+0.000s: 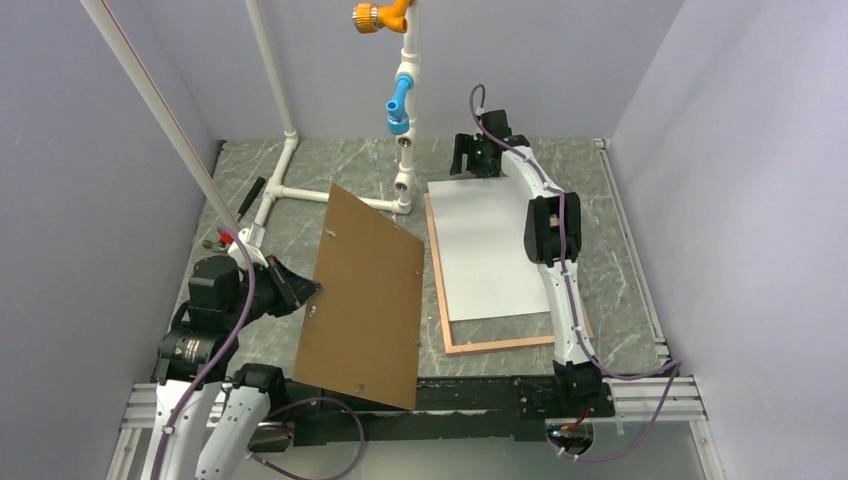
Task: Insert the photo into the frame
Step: Adjust the photo in the photo frame.
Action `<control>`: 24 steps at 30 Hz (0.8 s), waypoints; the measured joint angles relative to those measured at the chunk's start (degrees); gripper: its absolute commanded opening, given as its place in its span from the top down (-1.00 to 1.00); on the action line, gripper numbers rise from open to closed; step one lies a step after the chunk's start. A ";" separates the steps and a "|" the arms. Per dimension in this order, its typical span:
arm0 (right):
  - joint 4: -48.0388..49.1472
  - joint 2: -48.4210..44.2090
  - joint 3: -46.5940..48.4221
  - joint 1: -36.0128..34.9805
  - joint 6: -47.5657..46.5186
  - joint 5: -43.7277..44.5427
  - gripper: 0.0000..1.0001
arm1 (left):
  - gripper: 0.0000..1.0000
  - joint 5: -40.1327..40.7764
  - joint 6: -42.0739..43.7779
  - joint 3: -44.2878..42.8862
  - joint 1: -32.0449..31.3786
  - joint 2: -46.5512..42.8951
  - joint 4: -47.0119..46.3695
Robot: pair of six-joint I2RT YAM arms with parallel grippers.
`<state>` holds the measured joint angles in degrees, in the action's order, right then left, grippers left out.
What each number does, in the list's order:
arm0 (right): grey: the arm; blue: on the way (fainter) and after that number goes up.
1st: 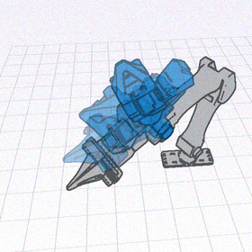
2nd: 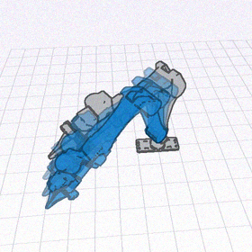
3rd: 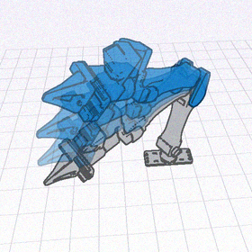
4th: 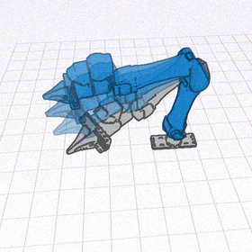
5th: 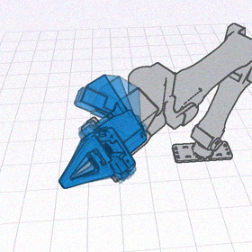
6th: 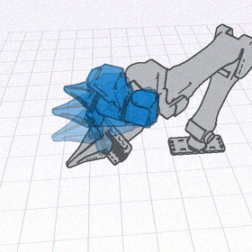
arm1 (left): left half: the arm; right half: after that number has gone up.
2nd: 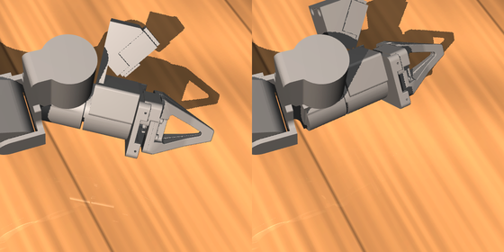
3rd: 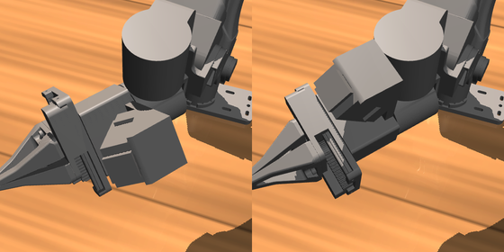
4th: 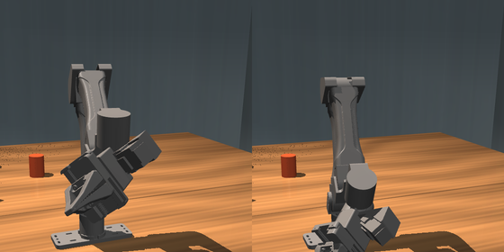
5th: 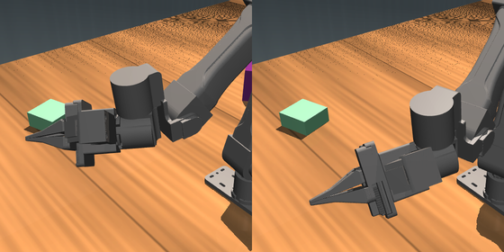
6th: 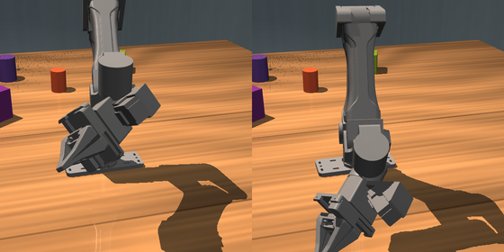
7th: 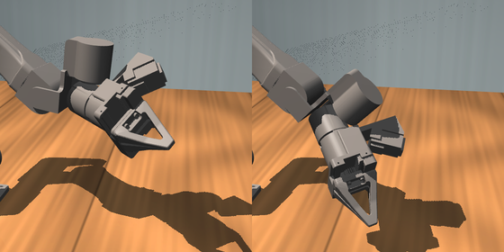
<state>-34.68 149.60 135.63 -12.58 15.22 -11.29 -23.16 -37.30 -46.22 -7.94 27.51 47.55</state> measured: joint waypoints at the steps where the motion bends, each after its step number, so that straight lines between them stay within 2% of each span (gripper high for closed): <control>1: -0.02 0.00 -0.04 0.00 -0.04 -0.46 -0.65 | 1.00 0.00 0.00 0.02 0.00 0.00 -0.07; 15: 0.79 -4.83 -8.48 -0.02 -1.36 -6.64 -0.53 | 1.00 -0.02 -0.07 0.20 0.00 -0.04 -0.26; 24: 0.92 -11.47 -16.96 -0.09 -2.38 -7.43 -0.48 | 1.00 -0.02 -0.42 0.83 0.04 -0.22 -1.09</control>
<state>-33.76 138.12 118.67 -12.67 12.84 -18.72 -23.18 -37.71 -45.39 -7.90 27.29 46.46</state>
